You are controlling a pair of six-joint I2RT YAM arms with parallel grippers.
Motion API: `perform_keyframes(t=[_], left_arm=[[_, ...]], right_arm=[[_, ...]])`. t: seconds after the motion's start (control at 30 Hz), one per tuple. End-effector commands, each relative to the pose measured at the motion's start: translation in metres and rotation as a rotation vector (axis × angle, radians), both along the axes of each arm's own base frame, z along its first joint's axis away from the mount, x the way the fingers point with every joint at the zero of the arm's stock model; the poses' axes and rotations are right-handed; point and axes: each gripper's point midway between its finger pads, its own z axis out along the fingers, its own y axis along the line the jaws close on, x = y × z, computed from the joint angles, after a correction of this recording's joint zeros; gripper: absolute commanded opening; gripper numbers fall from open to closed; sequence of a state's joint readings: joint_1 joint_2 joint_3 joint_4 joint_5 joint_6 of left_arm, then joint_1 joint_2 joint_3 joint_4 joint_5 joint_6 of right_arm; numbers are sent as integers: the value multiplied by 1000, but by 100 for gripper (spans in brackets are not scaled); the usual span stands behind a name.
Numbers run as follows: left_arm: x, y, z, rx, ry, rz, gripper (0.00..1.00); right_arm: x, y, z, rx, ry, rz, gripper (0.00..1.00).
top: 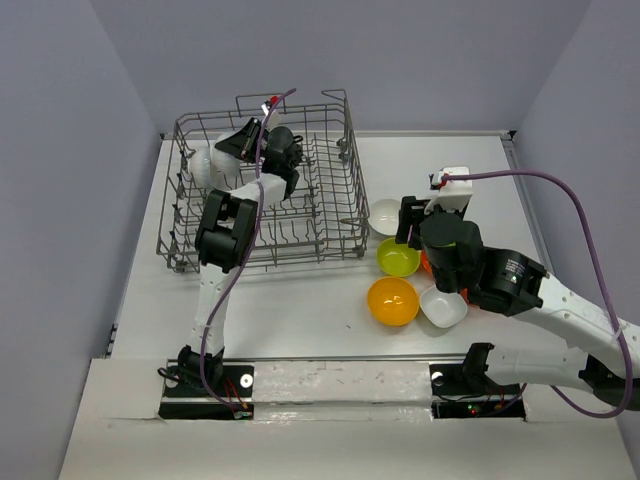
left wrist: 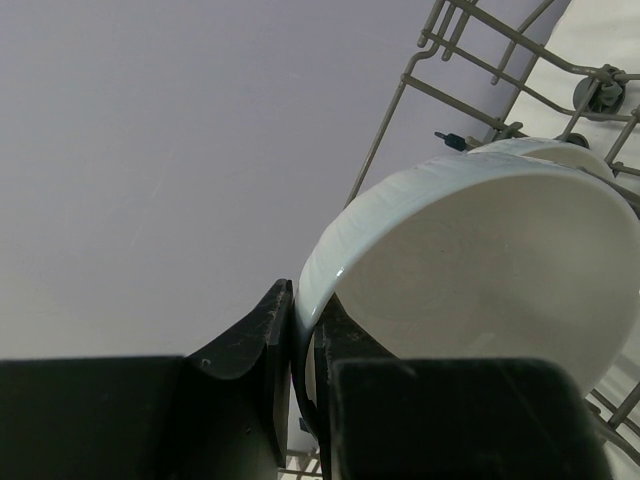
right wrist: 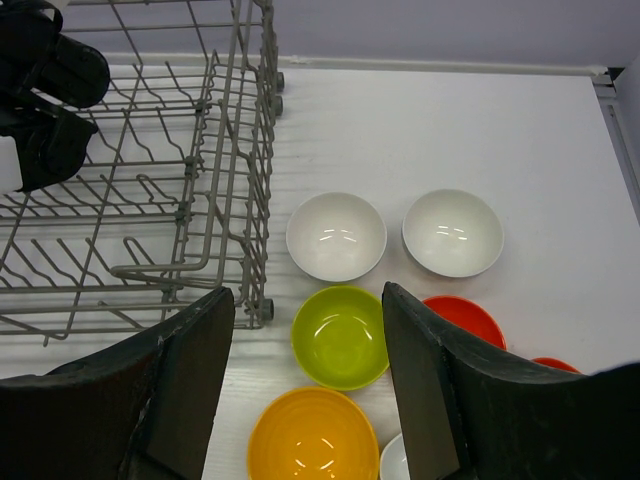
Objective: Load the bowls into the dish rack
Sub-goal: Insert the bowl into the dish rack.
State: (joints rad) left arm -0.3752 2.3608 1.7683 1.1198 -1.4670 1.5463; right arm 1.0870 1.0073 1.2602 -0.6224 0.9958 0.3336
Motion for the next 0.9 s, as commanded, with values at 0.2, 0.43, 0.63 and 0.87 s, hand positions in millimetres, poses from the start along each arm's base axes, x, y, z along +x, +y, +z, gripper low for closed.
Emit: perform_keyframes(t=[0.2,0.43,0.63,0.87], left_arm=[[-1,4,14,-63,-121,38,0],[-1,13,23,-65,-125,59,0],[3,12,21,-62,-115,64,0],[8,10,20,-62,-112,67,0]], right_arm=[[0,-3,3,23,-12,-19,67],[0,0,2,26,-8,-6,67],[0,3,-2,20,1,7,66],[-1,3,-3,21,3,14,67]])
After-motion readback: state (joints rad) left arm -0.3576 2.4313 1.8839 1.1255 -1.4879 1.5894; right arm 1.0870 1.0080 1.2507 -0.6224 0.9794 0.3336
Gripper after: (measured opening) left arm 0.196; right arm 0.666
